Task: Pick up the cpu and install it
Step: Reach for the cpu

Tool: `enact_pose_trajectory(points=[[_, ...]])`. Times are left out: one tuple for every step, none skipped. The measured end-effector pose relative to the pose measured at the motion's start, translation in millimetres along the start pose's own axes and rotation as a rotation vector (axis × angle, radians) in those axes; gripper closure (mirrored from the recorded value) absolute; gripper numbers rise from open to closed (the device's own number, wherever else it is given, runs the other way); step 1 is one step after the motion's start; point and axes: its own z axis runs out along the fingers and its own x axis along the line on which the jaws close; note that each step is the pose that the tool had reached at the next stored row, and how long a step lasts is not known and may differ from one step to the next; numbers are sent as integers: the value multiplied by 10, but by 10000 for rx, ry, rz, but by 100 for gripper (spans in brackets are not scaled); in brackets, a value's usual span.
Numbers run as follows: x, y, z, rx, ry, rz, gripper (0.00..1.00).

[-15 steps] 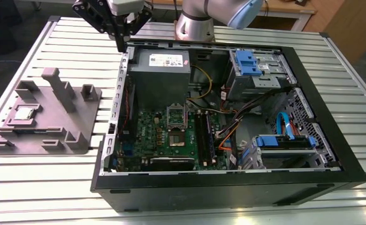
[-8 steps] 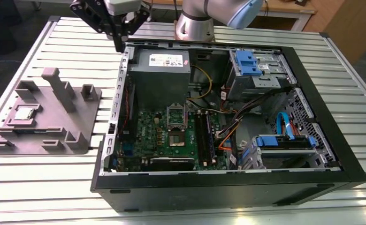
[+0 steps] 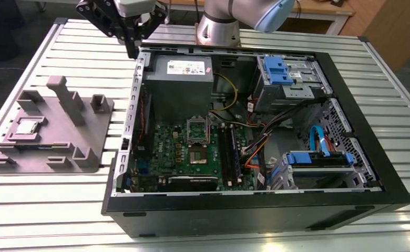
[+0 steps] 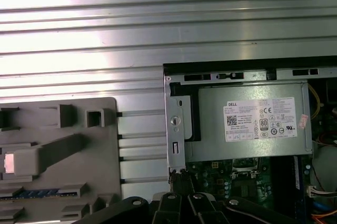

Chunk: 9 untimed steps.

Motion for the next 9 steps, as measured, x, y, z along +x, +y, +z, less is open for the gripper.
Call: enact_pose_trajectory(points=[[3, 0, 0, 0, 0, 0, 90], [6, 0, 0, 0, 0, 1, 90], [9, -1, 0, 0, 0, 0, 90], [11, -1, 0, 0, -1, 0, 90], [14, -1, 0, 0, 0, 0, 90], [16, -1, 0, 0, 0, 0, 90], [19, -1, 0, 0, 0, 0, 90], [21, -2, 0, 0, -1, 0, 90], [24, -2, 0, 0, 0, 0, 90]])
